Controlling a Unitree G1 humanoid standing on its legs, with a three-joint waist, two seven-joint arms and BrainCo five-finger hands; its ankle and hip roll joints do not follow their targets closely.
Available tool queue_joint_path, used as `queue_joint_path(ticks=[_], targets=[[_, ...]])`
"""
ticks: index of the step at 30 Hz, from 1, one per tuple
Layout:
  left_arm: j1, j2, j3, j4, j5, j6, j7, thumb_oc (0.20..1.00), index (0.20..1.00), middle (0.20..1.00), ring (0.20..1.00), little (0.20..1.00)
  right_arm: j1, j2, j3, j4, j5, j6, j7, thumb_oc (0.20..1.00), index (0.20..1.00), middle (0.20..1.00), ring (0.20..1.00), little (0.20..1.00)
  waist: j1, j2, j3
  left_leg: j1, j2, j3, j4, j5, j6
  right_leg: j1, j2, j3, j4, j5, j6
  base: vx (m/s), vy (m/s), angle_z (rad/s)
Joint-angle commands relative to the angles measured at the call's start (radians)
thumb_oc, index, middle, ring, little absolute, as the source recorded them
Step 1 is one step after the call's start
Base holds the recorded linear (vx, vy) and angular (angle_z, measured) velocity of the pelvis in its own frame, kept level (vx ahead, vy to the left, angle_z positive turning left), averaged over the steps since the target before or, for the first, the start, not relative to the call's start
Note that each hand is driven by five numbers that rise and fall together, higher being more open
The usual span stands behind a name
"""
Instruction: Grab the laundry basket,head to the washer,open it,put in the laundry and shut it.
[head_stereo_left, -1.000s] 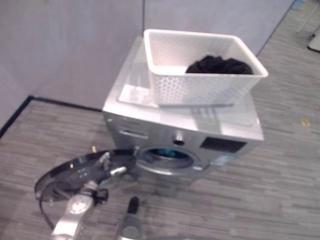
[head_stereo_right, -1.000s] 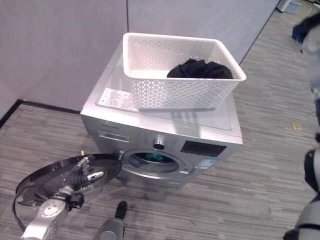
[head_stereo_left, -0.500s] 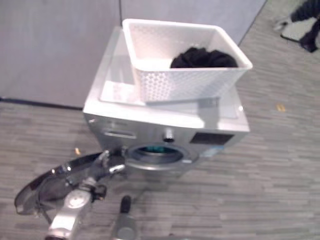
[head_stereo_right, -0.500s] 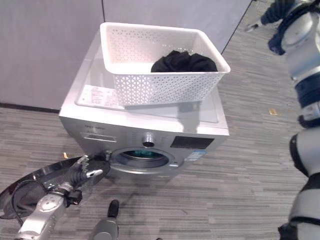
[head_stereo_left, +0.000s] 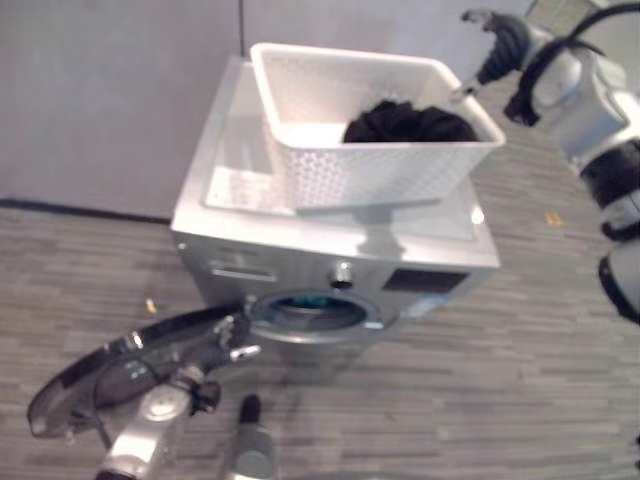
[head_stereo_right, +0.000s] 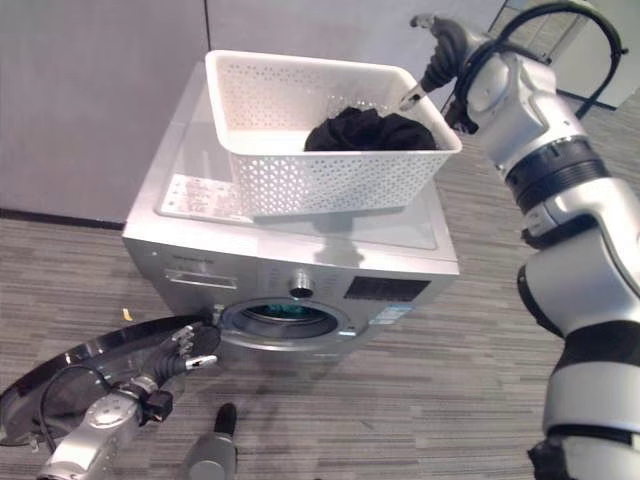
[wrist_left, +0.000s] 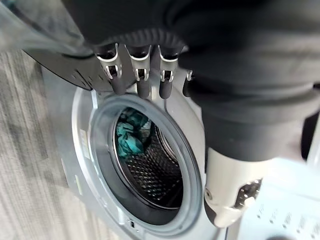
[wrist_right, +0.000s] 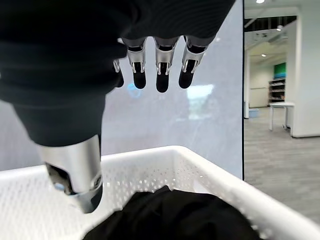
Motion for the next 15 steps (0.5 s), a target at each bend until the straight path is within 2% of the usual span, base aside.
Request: queue_joint_path(ticks=[1, 2, 3, 4, 5, 6, 7, 8, 9, 10, 11, 12, 13, 14, 15], targets=[[-0.014, 0.065, -0.002, -0.058, 0.002, -0.046, -0.003, 1.0, 1.0, 1.0, 1.0, 1.0, -0.039, -0.07, -0.05, 0.017, 0.003, -0.014, -0.03, 1.0, 1.0, 1.0, 1.0, 1.0, -0.042, -0.029, 0.0, 0.184, 0.02, -0.136, -0.212, 0.031, -0.057, -0.05, 0.014, 0.072, 0.101, 0.163, -0.024, 0.43, 0.123, 1.06], [-0.024, 0.056, 0.006, -0.062, -0.008, -0.054, 0.0, 1.0, 1.0, 1.0, 1.0, 1.0, -0.05, -0.096, -0.034, 0.023, -0.001, -0.008, -0.021, 1.0, 1.0, 1.0, 1.0, 1.0, -0.073, -0.011, 0.016, 0.23, 0.013, -0.171, -0.215, 0.007, -0.072, -0.102, 0.03, 0.079, -0.001, 0.058, -0.051, 0.38, -0.034, 1.18], [-0.024, 0.051, 0.009, -0.066, -0.011, -0.058, 0.001, 1.0, 1.0, 1.0, 1.0, 1.0, -0.052, -0.11, -0.03, 0.023, -0.002, -0.009, -0.021, 1.0, 1.0, 1.0, 1.0, 1.0, -0.086, -0.005, 0.024, 0.24, 0.005, -0.193, -0.207, -0.002, -0.079, -0.105, 0.037, 0.087, -0.052, 0.055, -0.05, 0.46, -0.157, 1.15], [-0.031, 0.035, -0.001, -0.051, -0.008, -0.062, 0.004, 1.0, 1.0, 1.0, 1.0, 1.0, -0.043, -0.133, -0.024, 0.019, 0.007, -0.01, -0.023, 1.0, 1.0, 1.0, 1.0, 1.0, -0.106, -0.005, 0.032, 0.256, -0.002, -0.232, -0.198, -0.022, -0.091, -0.118, 0.056, 0.134, -0.155, 0.047, -0.042, 0.46, -0.252, 1.37], [-0.048, 0.009, -0.019, -0.022, -0.007, -0.067, 0.004, 1.0, 1.0, 1.0, 1.0, 1.0, 0.002, -0.212, -0.043, -0.015, 0.019, -0.011, -0.026, 1.0, 1.0, 1.0, 1.0, 1.0, -0.141, -0.009, 0.038, 0.279, -0.021, -0.309, -0.189, -0.051, -0.118, -0.148, 0.07, 0.276, -0.307, 0.098, -0.009, 0.47, -0.272, 1.43], [-0.057, 0.002, -0.026, -0.014, -0.007, -0.068, 0.004, 1.0, 1.0, 1.0, 1.0, 1.0, 0.015, -0.243, -0.048, -0.033, 0.014, -0.009, -0.028, 1.0, 1.0, 1.0, 1.0, 1.0, -0.153, -0.013, 0.04, 0.29, -0.026, -0.335, -0.191, -0.057, -0.125, -0.161, 0.074, 0.321, -0.331, 0.134, 0.001, 0.4, -0.259, 1.57], [-0.079, -0.002, -0.036, -0.004, 0.0, -0.062, 0.002, 1.0, 1.0, 1.0, 1.0, 1.0, 0.025, -0.297, -0.049, -0.075, 0.009, -0.005, -0.026, 1.0, 1.0, 1.0, 1.0, 1.0, -0.162, -0.033, 0.034, 0.291, -0.038, -0.356, -0.187, -0.067, -0.138, -0.14, 0.073, 0.347, -0.355, 0.14, 0.005, 0.16, -0.113, 1.74], [-0.083, -0.001, -0.04, -0.003, 0.001, -0.062, 0.003, 1.0, 1.0, 1.0, 1.0, 1.0, 0.033, -0.304, -0.056, -0.083, 0.008, -0.002, -0.025, 1.0, 1.0, 1.0, 1.0, 1.0, -0.165, -0.033, 0.037, 0.291, -0.04, -0.363, -0.184, -0.067, -0.138, -0.134, 0.069, 0.34, -0.359, 0.139, 0.006, 0.19, -0.214, 1.57], [-0.106, -0.016, -0.053, 0.007, 0.016, -0.064, -0.004, 1.0, 1.0, 1.0, 1.0, 1.0, 0.148, -0.369, -0.143, -0.181, 0.008, -0.003, -0.038, 1.0, 1.0, 1.0, 1.0, 1.0, -0.188, -0.04, 0.028, 0.302, -0.034, -0.418, -0.186, -0.074, -0.154, -0.104, 0.063, 0.314, -0.354, 0.119, 0.005, 0.19, -0.254, 1.3], [-0.109, -0.026, -0.055, 0.006, 0.015, -0.066, 0.004, 1.0, 1.0, 1.0, 1.0, 1.0, 0.224, -0.384, -0.206, -0.232, 0.028, -0.005, -0.053, 1.0, 1.0, 1.0, 1.0, 1.0, -0.202, -0.043, 0.021, 0.316, -0.006, -0.436, -0.196, -0.066, -0.167, -0.098, 0.076, 0.294, -0.333, 0.109, 0.001, 0.2, -0.322, 1.14], [-0.109, -0.033, -0.054, 0.002, 0.01, -0.065, 0.005, 1.0, 1.0, 1.0, 1.0, 1.0, 0.267, -0.395, -0.232, -0.283, 0.04, -0.008, -0.048, 1.0, 1.0, 1.0, 1.0, 1.0, -0.208, -0.044, 0.017, 0.318, 0.008, -0.442, -0.205, -0.054, -0.176, -0.097, 0.077, 0.28, -0.332, 0.115, 0.0, 0.19, -0.316, 1.7], [-0.103, -0.031, -0.062, -0.017, -0.001, -0.056, 0.005, 1.0, 1.0, 1.0, 1.0, 1.0, 0.373, -0.419, -0.309, -0.373, 0.077, -0.007, -0.043, 1.0, 1.0, 1.0, 1.0, 1.0, -0.223, -0.048, -0.008, 0.323, 0.046, -0.461, -0.221, -0.047, -0.186, -0.078, 0.087, 0.247, -0.352, 0.111, -0.009, 0.11, -0.213, 1.32], [-0.103, -0.029, -0.063, -0.017, -0.001, -0.056, 0.005, 1.0, 1.0, 1.0, 1.0, 1.0, 0.381, -0.419, -0.316, -0.375, 0.077, -0.006, -0.043, 1.0, 1.0, 1.0, 1.0, 1.0, -0.223, -0.05, -0.008, 0.322, 0.046, -0.462, -0.221, -0.047, -0.186, -0.078, 0.087, 0.246, -0.352, 0.111, -0.009, 0.15, -0.26, 0.88], [-0.1, -0.037, -0.064, -0.034, -0.001, -0.049, 0.004, 1.0, 1.0, 1.0, 1.0, 1.0, 0.459, -0.442, -0.362, -0.466, 0.11, -0.009, -0.029, 1.0, 1.0, 1.0, 1.0, 1.0, -0.238, -0.044, -0.018, 0.324, 0.077, -0.458, -0.237, -0.04, -0.195, -0.068, 0.103, 0.232, -0.367, 0.101, -0.011, 0.05, -0.117, 0.24], [-0.1, -0.031, -0.068, -0.035, -0.001, -0.049, 0.004, 1.0, 1.0, 1.0, 1.0, 1.0, 0.487, -0.444, -0.389, -0.475, 0.108, -0.007, -0.028, 1.0, 1.0, 1.0, 1.0, 1.0, -0.234, -0.048, -0.02, 0.325, 0.08, -0.459, -0.24, -0.039, -0.196, -0.068, 0.105, 0.23, -0.368, 0.101, -0.012, 0.05, -0.166, 0.33]])
